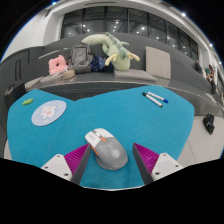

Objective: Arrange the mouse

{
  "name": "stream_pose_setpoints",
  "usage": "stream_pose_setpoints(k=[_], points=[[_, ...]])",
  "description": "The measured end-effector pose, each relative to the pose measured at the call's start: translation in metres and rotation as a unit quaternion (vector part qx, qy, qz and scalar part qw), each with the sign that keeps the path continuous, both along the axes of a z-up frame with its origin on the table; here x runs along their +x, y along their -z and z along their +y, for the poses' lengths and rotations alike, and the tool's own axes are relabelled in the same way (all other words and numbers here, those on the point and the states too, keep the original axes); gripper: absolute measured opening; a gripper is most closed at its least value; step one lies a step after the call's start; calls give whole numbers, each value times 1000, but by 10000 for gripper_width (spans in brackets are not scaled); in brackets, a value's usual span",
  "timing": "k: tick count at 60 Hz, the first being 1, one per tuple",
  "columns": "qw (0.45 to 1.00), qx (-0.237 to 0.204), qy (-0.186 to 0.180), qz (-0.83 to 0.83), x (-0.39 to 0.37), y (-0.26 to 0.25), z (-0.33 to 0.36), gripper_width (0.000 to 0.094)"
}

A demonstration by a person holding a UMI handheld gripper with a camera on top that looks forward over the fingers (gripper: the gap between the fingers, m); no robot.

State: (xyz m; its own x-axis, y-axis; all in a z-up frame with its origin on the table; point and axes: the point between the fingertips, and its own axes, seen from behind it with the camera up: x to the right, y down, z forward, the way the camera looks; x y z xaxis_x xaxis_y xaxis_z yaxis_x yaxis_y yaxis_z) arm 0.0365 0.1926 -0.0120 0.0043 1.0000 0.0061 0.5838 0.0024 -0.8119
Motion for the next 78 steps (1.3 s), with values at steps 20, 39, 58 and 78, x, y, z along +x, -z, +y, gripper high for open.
stream_pose_setpoints(k=[20, 39, 58, 78], points=[[1000, 9, 13, -12, -55, 11, 17, 860], [999, 10, 11, -35, -61, 16, 3, 374], [998, -60, 19, 20, -127, -95, -72, 347], [995, -90, -19, 27, -196, -87, -245, 349]])
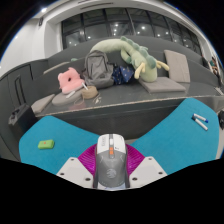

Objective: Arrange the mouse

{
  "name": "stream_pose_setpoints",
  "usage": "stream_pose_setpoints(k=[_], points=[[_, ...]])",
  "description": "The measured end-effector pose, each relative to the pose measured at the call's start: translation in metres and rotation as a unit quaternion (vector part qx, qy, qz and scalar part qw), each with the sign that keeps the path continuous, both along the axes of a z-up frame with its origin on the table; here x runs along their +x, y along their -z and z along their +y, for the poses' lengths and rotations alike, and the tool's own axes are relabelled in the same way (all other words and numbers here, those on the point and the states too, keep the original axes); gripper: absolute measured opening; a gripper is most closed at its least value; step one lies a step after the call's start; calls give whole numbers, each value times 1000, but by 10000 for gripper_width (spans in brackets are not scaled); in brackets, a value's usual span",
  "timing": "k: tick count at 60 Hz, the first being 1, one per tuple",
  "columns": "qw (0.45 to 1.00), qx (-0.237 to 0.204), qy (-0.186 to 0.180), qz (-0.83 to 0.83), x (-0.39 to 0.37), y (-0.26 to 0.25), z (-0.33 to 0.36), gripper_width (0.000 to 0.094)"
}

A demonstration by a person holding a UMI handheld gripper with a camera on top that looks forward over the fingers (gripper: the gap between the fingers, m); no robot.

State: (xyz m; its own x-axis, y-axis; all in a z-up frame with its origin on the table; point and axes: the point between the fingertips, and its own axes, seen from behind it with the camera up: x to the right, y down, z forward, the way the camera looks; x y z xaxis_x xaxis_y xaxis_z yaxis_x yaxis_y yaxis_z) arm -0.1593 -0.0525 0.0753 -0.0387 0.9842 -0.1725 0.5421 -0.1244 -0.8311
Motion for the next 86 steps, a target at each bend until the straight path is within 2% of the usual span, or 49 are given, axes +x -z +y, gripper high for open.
stream_pose_setpoints(k=[13, 21, 24, 29, 31, 45, 53, 59, 68, 86], points=[[997, 23, -26, -66, 18, 80, -46, 366], [995, 61, -43, -61, 22, 94, -52, 477], [994, 73, -50, -60, 23, 93, -55, 551], [993, 71, -68, -66, 32, 83, -59, 873], [993, 69, -67, -64, 38, 74, -57, 832], [996, 71, -32, -53, 126, -14, -11, 857], [995, 69, -27, -62, 193, -45, 11, 860], [993, 88, -21, -72, 239, -52, 35, 861], [992, 92, -1, -85, 287, -54, 58, 857], [990, 86, 12, -107, 323, -42, 62, 858]])
